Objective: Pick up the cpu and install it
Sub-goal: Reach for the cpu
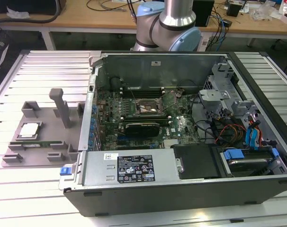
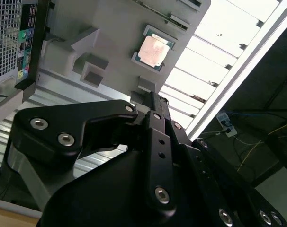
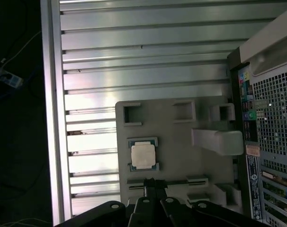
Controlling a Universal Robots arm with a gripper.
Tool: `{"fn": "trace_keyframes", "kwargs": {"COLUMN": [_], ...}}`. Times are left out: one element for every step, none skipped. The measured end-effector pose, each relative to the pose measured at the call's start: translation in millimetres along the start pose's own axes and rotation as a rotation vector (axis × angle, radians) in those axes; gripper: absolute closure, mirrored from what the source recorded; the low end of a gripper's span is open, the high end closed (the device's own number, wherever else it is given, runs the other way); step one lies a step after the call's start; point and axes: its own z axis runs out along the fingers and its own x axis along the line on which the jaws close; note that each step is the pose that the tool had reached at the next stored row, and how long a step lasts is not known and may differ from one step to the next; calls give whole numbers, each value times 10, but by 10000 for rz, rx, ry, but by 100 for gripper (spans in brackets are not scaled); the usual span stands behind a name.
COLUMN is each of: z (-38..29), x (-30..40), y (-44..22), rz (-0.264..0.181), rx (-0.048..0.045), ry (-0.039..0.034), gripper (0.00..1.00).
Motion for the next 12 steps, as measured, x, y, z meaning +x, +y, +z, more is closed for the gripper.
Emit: {"fn": "trace_keyframes", "kwargs": {"z": [0,1,2,2,3,3,4,4,4,5,6,6], "x": [8,23,34,45,60,70,88,93,94,97,100,100], "y": [-1,-2,-3,-4,-5,-6,-7,-8,-8,-8,-8,-8], "rz": [0,0,-1,-1,-1,0,-1,-2,-2,0,0,-1], "rx": [0,0,0,0,0,0,0,0,0,0,1,0], "ry": [0,0,0,0,0,0,0,0,0,1,1,0], "gripper": [89,89,89,89,89,89,89,89,89,89,89,89]}}
